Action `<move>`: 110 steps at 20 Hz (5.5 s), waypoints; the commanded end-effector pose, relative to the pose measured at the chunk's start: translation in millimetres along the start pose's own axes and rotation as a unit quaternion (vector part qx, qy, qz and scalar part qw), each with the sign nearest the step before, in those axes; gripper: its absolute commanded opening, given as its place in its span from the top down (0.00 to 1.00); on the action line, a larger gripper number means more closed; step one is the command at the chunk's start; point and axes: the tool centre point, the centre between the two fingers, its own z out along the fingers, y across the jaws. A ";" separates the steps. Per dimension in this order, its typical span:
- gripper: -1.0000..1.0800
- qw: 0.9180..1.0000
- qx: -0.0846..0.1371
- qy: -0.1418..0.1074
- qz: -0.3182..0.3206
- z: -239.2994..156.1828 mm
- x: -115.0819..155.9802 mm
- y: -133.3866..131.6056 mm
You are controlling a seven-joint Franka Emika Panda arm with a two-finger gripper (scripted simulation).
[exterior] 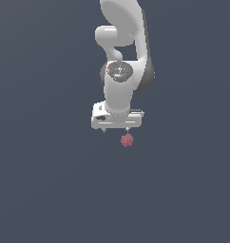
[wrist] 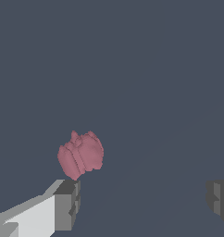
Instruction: Pick up the object and move it to a goal position.
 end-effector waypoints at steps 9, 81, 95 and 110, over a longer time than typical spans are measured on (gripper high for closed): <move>0.04 0.998 -0.001 0.000 -0.059 6.2 1.6 -5.9; 1.00 0.796 0.003 0.022 -0.605 108.3 15.4 -75.0; 1.00 0.796 0.002 0.024 -0.605 88.8 19.3 -66.4; 1.00 0.795 0.003 0.024 -0.606 -36.9 42.6 0.7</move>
